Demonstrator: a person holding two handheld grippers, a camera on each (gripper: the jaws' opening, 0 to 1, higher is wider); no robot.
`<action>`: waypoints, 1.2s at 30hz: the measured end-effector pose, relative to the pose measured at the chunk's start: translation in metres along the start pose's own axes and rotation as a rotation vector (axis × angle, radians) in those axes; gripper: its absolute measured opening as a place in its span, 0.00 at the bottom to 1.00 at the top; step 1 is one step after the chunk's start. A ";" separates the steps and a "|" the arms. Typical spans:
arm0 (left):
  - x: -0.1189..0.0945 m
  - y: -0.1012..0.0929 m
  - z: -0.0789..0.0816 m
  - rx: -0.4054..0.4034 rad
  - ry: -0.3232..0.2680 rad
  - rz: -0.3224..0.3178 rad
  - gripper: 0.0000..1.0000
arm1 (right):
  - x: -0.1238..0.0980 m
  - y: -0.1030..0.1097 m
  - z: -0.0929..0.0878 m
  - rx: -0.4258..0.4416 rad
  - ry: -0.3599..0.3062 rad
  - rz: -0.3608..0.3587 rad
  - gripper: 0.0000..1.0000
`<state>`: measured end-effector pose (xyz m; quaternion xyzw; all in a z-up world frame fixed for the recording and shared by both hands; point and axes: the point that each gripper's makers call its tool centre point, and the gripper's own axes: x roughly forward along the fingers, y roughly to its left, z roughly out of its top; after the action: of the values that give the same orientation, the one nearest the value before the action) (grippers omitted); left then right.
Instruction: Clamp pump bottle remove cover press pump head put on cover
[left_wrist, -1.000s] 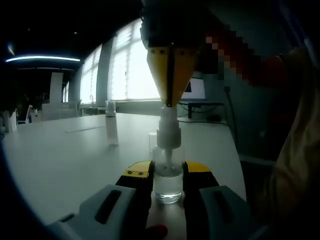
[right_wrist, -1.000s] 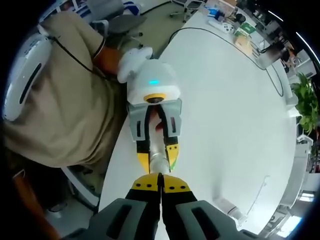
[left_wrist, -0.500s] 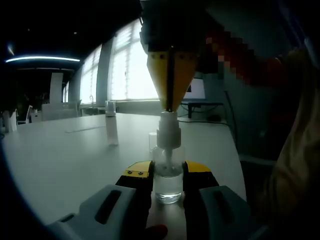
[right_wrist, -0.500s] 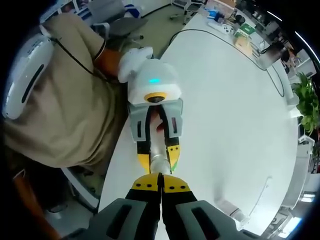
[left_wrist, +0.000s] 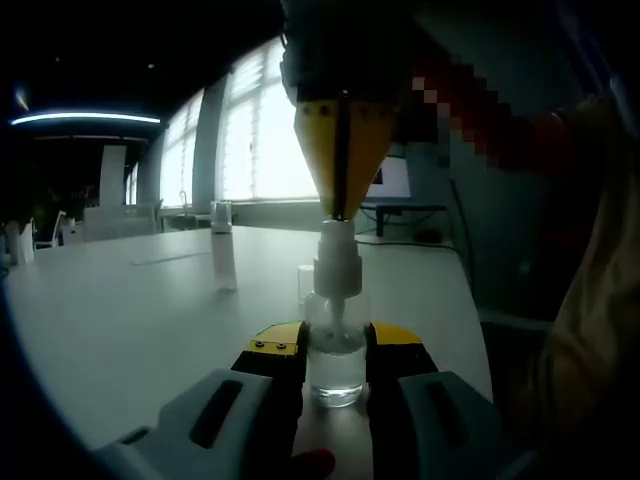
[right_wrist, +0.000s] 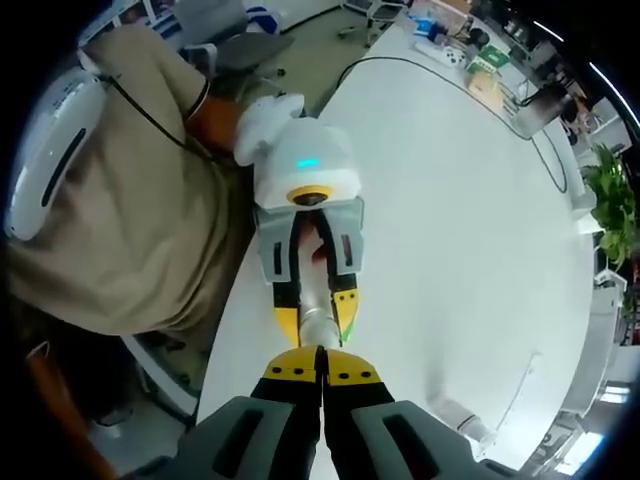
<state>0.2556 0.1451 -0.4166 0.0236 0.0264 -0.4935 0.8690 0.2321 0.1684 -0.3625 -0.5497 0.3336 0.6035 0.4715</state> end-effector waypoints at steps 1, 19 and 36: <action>0.000 0.000 0.000 -0.002 0.000 0.000 0.14 | -0.003 0.000 0.001 -0.024 -0.002 -0.010 0.00; 0.000 -0.001 0.000 0.002 0.000 0.002 0.14 | -0.002 -0.001 0.001 -0.033 0.012 -0.011 0.00; 0.000 -0.001 0.000 0.003 0.000 0.002 0.14 | -0.002 -0.001 0.001 -0.039 0.026 -0.017 0.00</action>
<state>0.2544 0.1442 -0.4164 0.0250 0.0255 -0.4926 0.8695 0.2324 0.1690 -0.3599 -0.5695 0.3233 0.5985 0.4615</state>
